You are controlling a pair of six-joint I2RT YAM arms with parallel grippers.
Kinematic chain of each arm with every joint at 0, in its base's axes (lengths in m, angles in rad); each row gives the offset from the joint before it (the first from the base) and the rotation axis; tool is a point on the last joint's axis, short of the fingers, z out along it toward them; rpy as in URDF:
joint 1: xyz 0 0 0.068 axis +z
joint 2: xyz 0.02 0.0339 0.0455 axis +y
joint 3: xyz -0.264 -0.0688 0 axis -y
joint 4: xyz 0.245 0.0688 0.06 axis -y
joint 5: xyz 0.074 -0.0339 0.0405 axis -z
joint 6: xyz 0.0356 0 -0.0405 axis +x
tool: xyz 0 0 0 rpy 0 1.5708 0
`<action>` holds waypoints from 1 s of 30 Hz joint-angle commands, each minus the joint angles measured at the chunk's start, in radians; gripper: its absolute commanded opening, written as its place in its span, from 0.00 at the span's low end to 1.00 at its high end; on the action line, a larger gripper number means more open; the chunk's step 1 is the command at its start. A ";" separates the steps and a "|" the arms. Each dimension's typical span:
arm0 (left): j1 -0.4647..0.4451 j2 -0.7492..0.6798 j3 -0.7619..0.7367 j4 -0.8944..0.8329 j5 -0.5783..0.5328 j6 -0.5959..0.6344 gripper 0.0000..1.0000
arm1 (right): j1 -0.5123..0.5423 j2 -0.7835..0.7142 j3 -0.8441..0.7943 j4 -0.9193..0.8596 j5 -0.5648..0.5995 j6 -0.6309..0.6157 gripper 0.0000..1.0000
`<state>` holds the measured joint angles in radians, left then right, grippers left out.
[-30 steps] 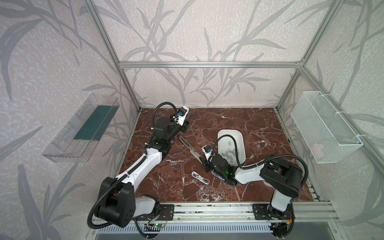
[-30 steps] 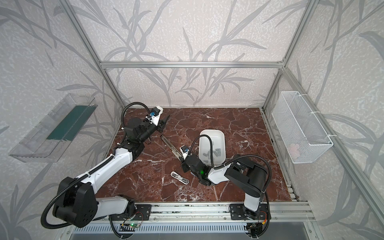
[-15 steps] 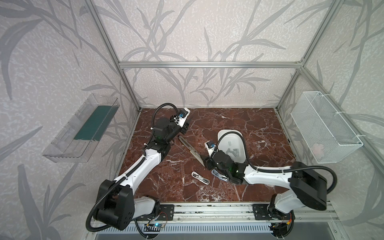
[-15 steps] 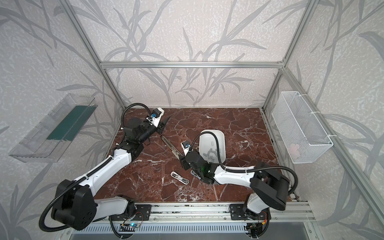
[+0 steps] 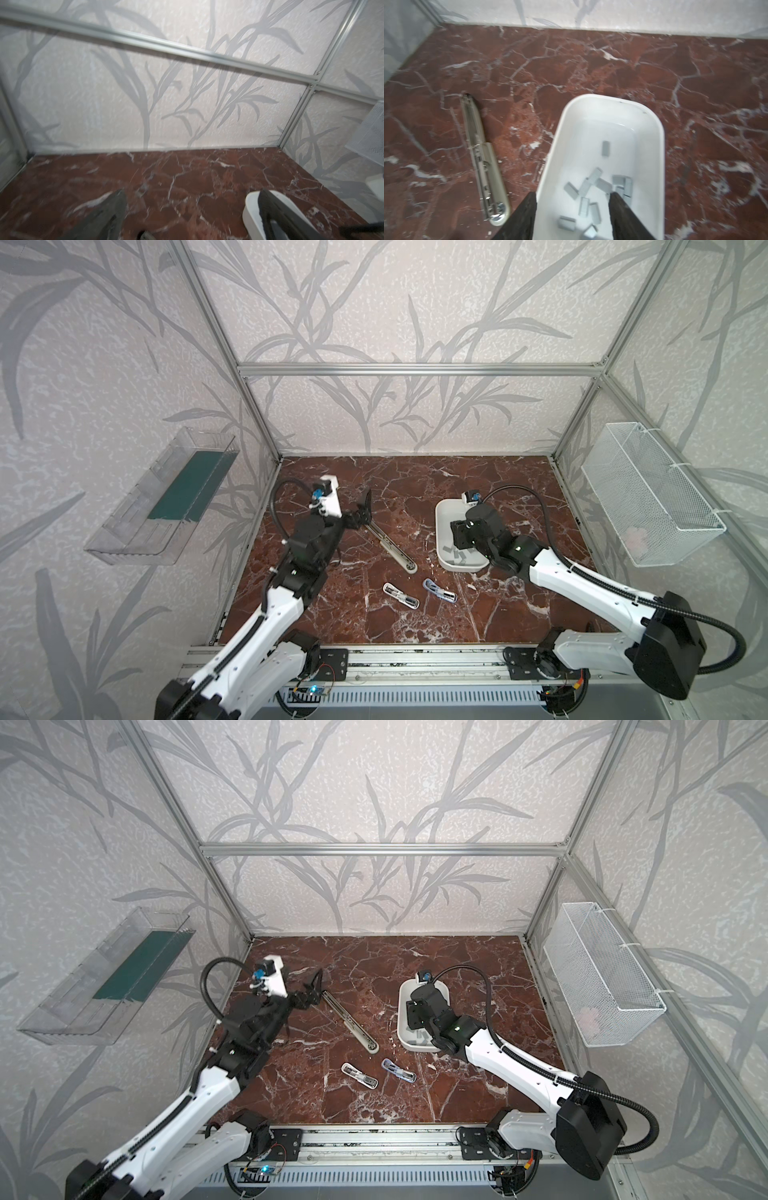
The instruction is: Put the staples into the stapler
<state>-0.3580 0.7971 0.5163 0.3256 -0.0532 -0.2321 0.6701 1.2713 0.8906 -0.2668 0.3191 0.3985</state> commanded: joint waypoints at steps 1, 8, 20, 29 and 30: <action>0.015 -0.128 -0.107 -0.163 -0.096 -0.087 0.99 | -0.087 0.074 0.056 -0.166 -0.061 -0.025 0.55; 0.051 -0.068 -0.168 -0.323 -0.110 -0.144 0.99 | -0.218 0.365 0.266 -0.270 -0.243 -0.151 0.48; 0.084 0.123 -0.154 -0.290 -0.137 -0.170 0.99 | -0.242 0.674 0.451 -0.308 -0.238 -0.179 0.45; 0.097 0.136 -0.140 -0.339 -0.129 -0.191 0.99 | -0.244 0.752 0.510 -0.311 -0.214 -0.168 0.44; 0.098 0.136 -0.137 -0.342 -0.128 -0.193 0.99 | -0.244 0.759 0.519 -0.310 -0.218 -0.170 0.44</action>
<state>-0.2672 0.9455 0.3897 -0.0269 -0.1684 -0.3912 0.4297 2.0022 1.3796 -0.5518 0.1036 0.2344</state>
